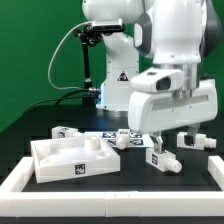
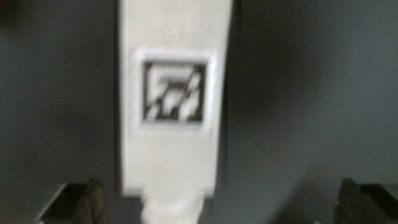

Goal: Assemble one leg

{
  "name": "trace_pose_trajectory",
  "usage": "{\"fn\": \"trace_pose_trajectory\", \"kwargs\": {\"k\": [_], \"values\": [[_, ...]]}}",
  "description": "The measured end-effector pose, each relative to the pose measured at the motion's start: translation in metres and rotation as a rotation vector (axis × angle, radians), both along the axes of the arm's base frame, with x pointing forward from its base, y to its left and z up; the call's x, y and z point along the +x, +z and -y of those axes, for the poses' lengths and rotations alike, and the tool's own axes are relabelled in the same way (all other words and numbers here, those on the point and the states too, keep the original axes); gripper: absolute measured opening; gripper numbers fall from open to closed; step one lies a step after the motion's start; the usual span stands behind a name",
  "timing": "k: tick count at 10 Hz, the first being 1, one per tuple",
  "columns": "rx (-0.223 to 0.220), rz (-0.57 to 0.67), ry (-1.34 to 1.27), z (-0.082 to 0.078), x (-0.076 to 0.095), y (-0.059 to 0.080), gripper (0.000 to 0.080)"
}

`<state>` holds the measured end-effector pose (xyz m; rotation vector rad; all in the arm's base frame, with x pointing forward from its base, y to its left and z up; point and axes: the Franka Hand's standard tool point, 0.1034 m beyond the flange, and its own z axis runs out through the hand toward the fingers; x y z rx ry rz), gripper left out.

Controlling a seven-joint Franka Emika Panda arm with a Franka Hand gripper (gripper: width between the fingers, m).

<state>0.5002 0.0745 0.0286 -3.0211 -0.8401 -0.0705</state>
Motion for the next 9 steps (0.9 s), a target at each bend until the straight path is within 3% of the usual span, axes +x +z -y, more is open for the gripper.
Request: {"fn": "trace_pose_trajectory", "kwargs": {"k": [2, 4, 6, 8, 9], "values": [[0.008, 0.036, 0.014, 0.011, -0.010, -0.018, 0.0650], [0.005, 0.040, 0.044, 0.026, -0.007, -0.019, 0.0650], [0.006, 0.039, 0.047, 0.024, -0.008, -0.020, 0.0623], [0.006, 0.038, 0.047, 0.024, -0.008, -0.020, 0.0271], [0.007, 0.040, 0.031, 0.022, -0.010, -0.020, 0.0271]]}}
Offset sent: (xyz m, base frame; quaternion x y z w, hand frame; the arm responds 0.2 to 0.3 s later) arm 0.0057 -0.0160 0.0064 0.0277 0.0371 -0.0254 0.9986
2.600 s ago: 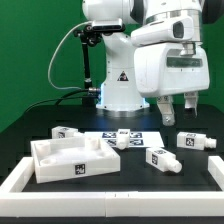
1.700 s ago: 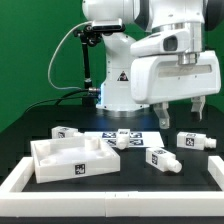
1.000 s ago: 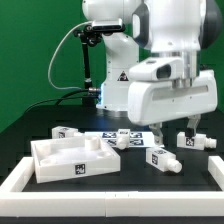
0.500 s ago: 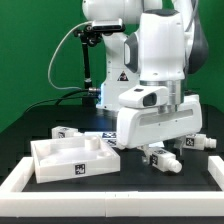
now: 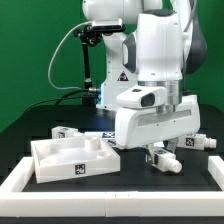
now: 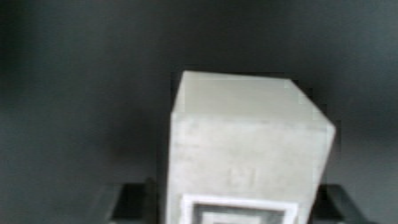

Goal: Assemble one leg

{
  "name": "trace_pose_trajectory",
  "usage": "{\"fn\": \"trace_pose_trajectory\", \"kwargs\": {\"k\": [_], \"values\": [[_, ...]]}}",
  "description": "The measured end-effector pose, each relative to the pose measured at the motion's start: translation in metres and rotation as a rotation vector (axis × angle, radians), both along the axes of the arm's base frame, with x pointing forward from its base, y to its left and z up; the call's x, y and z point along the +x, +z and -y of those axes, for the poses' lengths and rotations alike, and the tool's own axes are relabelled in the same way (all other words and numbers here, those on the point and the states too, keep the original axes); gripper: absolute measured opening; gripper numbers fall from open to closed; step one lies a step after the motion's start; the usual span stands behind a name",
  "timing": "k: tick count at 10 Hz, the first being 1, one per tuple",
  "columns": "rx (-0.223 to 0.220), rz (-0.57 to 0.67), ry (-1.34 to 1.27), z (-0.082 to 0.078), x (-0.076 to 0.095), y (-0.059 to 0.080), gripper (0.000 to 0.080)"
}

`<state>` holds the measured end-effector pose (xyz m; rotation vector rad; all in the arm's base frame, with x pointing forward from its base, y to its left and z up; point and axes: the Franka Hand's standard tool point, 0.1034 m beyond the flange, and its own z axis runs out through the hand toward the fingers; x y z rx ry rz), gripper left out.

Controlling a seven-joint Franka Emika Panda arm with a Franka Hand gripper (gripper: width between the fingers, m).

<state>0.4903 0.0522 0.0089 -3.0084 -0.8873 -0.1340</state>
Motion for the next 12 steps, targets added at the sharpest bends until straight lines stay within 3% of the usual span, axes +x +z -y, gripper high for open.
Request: {"fn": "trace_pose_trajectory", "kwargs": {"k": [1, 2, 4, 5, 8, 10, 12], "values": [[0.009, 0.005, -0.084, -0.009, -0.017, 0.005, 0.0265], [0.009, -0.024, -0.154, -0.021, -0.052, 0.013, 0.0265], [0.014, -0.053, -0.284, -0.034, -0.096, 0.018, 0.0265], [0.019, -0.037, -0.277, -0.027, -0.097, 0.018, 0.0265], [0.016, -0.042, -0.272, -0.026, -0.097, 0.016, 0.0265], [0.009, -0.056, -0.344, -0.010, -0.104, 0.008, 0.0265], [0.009, -0.071, -0.402, -0.005, -0.110, 0.003, 0.0265]]}}
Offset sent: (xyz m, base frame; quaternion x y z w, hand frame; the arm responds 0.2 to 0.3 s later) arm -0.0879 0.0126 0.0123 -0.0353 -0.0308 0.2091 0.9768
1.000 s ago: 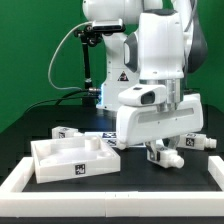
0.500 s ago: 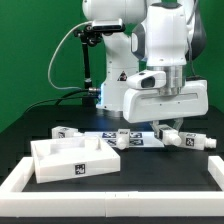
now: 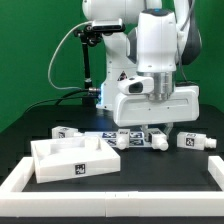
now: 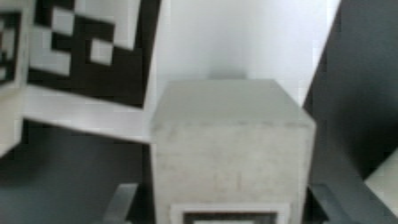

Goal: Assemble one leg

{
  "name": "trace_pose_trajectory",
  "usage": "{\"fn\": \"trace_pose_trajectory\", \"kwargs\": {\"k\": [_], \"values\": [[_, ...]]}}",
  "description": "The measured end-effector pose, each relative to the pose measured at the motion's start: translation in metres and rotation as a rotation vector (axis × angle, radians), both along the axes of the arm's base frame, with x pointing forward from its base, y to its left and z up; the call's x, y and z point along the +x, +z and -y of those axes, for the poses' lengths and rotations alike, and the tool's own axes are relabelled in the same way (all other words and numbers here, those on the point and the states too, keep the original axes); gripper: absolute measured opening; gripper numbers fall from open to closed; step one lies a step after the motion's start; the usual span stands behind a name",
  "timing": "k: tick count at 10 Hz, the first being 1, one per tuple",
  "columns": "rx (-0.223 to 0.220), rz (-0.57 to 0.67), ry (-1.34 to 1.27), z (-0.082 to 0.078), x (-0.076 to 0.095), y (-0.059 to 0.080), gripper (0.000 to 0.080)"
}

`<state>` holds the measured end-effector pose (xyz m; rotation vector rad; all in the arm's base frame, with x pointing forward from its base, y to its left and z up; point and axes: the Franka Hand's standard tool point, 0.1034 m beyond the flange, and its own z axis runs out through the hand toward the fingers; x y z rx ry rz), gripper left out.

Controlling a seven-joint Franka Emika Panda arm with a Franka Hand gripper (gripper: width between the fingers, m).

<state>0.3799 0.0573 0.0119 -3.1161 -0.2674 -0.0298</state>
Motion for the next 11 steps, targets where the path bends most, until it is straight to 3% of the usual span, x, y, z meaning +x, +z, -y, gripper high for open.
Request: {"fn": "trace_pose_trajectory", "kwargs": {"k": [2, 4, 5, 6, 7, 8, 10, 11], "values": [[0.000, -0.002, -0.002, 0.000, -0.001, -0.002, 0.0265], [0.000, -0.002, -0.002, 0.001, -0.001, -0.002, 0.0509], [-0.001, -0.021, 0.024, 0.004, -0.002, 0.000, 0.0509], [0.004, -0.071, 0.049, 0.018, 0.003, 0.021, 0.0619], [0.012, -0.071, 0.033, 0.032, 0.012, 0.046, 0.0640], [0.016, -0.071, 0.028, 0.042, 0.016, 0.057, 0.0640], [0.019, -0.052, 0.031, 0.068, 0.023, 0.070, 0.0649], [0.019, -0.059, 0.038, 0.063, 0.021, 0.067, 0.0649]]}}
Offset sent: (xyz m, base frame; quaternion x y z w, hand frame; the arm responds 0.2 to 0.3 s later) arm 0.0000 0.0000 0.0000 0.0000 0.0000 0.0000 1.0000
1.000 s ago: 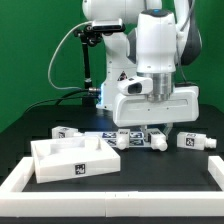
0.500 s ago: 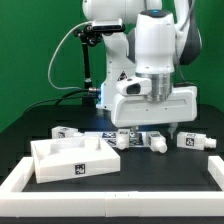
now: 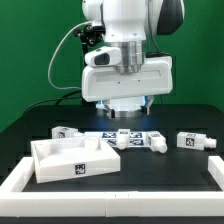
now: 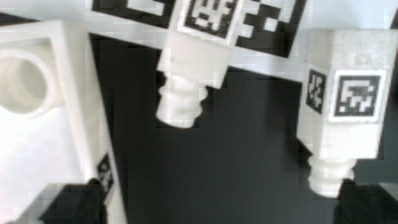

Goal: Assemble one leg

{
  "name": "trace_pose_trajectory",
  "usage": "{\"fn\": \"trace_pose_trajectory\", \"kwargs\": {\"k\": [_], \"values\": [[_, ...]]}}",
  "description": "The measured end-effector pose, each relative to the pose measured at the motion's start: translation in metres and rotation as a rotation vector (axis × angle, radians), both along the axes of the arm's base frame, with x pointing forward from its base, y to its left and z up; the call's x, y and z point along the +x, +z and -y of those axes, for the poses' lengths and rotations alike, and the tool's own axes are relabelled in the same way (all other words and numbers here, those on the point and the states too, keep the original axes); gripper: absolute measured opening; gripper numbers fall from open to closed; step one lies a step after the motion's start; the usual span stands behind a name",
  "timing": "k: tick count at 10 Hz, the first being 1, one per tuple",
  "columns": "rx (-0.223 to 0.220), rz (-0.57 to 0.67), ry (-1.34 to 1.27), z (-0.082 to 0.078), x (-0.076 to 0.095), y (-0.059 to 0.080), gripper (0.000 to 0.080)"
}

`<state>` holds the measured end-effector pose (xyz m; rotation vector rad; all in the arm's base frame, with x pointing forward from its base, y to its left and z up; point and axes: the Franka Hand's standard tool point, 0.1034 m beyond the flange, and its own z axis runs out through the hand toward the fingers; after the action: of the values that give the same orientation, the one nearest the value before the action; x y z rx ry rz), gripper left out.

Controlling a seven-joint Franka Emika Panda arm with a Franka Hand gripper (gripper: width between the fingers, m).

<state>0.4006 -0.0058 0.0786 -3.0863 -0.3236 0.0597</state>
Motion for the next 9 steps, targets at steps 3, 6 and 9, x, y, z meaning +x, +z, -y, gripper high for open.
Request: {"fn": "trace_pose_trajectory", "kwargs": {"k": [3, 6, 9], "values": [[0.000, -0.002, 0.003, 0.000, 0.000, -0.001, 0.0649], [0.017, -0.038, 0.105, 0.057, 0.003, 0.007, 0.0649], [-0.011, 0.020, 0.153, 0.131, 0.025, -0.001, 0.0649]]}}
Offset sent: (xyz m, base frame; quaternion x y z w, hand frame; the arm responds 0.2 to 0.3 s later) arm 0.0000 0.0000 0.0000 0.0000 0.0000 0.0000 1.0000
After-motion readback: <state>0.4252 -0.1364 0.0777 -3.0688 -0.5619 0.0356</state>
